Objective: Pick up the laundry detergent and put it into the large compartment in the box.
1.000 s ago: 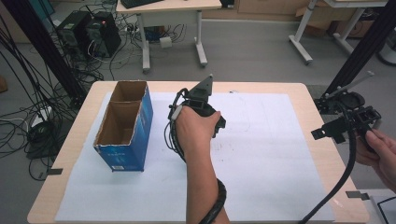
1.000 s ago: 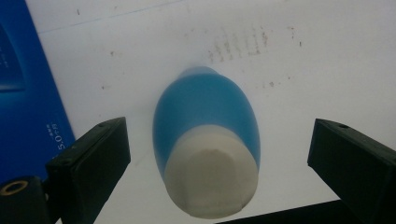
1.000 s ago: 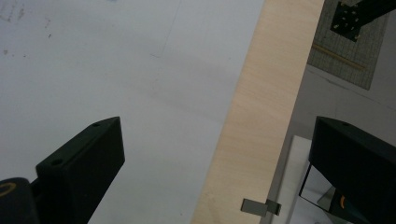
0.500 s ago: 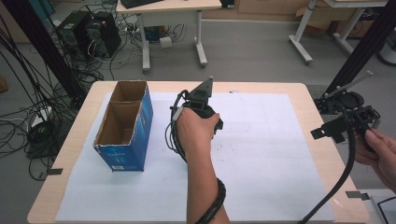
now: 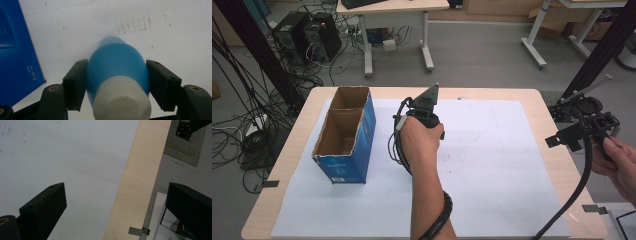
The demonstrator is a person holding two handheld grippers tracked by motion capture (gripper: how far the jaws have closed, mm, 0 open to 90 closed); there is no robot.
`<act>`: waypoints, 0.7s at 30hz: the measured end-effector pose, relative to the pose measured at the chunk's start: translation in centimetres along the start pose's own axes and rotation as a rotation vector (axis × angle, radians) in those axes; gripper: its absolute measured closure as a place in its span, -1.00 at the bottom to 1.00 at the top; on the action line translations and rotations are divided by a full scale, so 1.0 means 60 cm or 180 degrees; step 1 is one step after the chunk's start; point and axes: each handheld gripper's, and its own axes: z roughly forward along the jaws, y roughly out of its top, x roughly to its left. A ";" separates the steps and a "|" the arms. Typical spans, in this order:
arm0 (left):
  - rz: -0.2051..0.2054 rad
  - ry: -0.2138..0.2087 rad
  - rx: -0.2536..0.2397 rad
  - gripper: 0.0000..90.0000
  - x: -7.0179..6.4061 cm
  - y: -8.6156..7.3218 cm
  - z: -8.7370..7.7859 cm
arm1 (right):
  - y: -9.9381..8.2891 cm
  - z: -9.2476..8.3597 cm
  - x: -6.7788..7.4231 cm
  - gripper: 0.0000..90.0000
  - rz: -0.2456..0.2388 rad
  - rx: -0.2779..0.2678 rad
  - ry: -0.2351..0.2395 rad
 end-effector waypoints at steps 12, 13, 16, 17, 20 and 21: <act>-0.0055 -0.0003 0.0011 -0.16 0.001 0.000 -0.001 | 0.002 0.001 0.001 -0.92 0.0004 0.0008 -0.0006; -0.0053 0.0000 0.0007 -0.16 0.001 0.000 -0.001 | 0.002 0.001 0.000 -0.92 0.0002 0.0012 -0.0003; -0.0064 0.0010 0.0001 -0.16 -0.001 -0.001 -0.001 | 0.002 0.002 -0.002 -0.92 0.0009 0.0015 0.0002; -0.0063 0.0012 0.0004 -0.16 -0.002 -0.001 -0.001 | 0.002 0.002 -0.003 -0.92 0.0027 0.0021 0.0002; -0.0042 0.0034 0.0022 -0.16 -0.005 0.000 -0.001 | 0.001 0.002 -0.004 -0.92 0.0036 0.0024 -0.0001; -0.0046 0.0037 0.0033 -0.16 -0.005 0.001 -0.002 | 0.001 0.002 -0.004 -0.92 0.0042 0.0026 -0.0001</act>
